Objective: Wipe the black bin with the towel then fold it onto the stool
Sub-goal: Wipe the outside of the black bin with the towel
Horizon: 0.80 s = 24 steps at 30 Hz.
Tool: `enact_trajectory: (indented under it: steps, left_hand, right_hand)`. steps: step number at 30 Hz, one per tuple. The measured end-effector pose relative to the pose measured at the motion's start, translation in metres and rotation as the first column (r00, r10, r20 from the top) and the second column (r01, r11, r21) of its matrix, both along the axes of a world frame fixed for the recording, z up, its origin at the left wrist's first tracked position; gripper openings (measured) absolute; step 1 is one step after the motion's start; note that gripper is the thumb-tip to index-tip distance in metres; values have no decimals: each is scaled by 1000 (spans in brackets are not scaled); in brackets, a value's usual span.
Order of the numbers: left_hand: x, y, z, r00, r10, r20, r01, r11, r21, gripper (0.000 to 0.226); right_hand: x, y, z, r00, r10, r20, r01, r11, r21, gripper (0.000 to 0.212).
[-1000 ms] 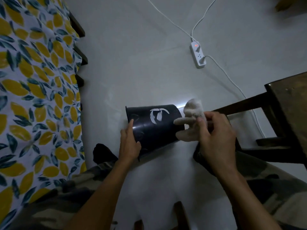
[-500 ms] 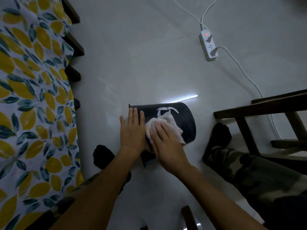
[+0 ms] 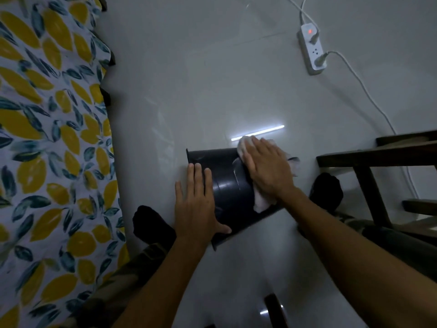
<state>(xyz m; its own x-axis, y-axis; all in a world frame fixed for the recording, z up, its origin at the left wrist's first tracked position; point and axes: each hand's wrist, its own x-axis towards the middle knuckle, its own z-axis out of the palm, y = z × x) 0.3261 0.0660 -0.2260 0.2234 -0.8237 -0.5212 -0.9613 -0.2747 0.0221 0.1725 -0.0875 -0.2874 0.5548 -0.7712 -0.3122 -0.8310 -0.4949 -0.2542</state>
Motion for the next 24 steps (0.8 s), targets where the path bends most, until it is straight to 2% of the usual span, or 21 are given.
enact_trajectory:
  steps: [2, 4, 6, 8, 9, 11, 12, 14, 16, 17, 19, 21, 23, 24]
  left_hand:
    - [1, -3, -1, 999, 22, -23, -23, 1000, -17, 159]
    - [3, -6, -3, 999, 23, -43, -24, 999, -28, 159]
    - [3, -3, -8, 999, 9, -53, -12, 999, -49, 162]
    - [1, 7, -13, 998, 28, -55, -34, 994, -104, 164]
    - [-1, 11, -15, 998, 32, -56, -39, 992, -118, 165]
    - [-5, 16, -15, 998, 23, -53, -27, 996, -83, 164]
    - [-6, 16, -12, 998, 26, -63, -31, 996, -78, 162]
    - [-9, 15, -6, 996, 43, -75, -49, 995, -81, 159]
    - [-12, 13, -3, 995, 47, -85, -53, 996, -71, 157]
    - [-13, 12, -4, 995, 45, -86, -52, 996, -73, 157]
    - [-16, 18, -9, 996, 48, -78, -55, 995, -83, 159]
    - [-20, 27, -13, 994, 55, -94, -64, 993, -101, 160]
    - [-23, 34, -15, 994, 46, -98, -56, 993, -100, 160]
    - [-22, 34, -14, 994, 43, -97, -52, 994, -93, 159]
  right_hand:
    - [-17, 4, -1, 999, -50, 1, 50, 999, -22, 57]
    - [-23, 41, 11, 997, -73, 14, 73, 995, -64, 58]
    - [-19, 95, 22, 998, 58, 29, -56, 995, -77, 58]
    - [-11, 120, 25, 963, 227, 143, -224, 974, -35, 58]
    - [-5, 109, 26, 938, 290, 188, -292, 956, -18, 59]
    - [12, 65, 13, 923, 357, 142, -355, 934, -45, 57]
    - [20, 37, 6, 950, 296, 98, -295, 955, -26, 52]
    - [15, -13, -1, 999, 48, 3, -48, 999, -9, 50]
    - [-8, -18, -4, 994, -109, 22, 109, 994, -31, 55]
    - [-18, 0, -2, 992, -115, 57, 119, 991, -58, 53]
    - [-27, 59, 11, 994, -7, 108, 17, 995, -96, 52]
    - [-19, 100, 15, 963, 194, 187, -195, 981, -17, 56]
    - [1, 81, 12, 919, 277, 281, -305, 950, 61, 58]
    - [12, 57, 7, 933, 224, 282, -258, 962, 91, 54]
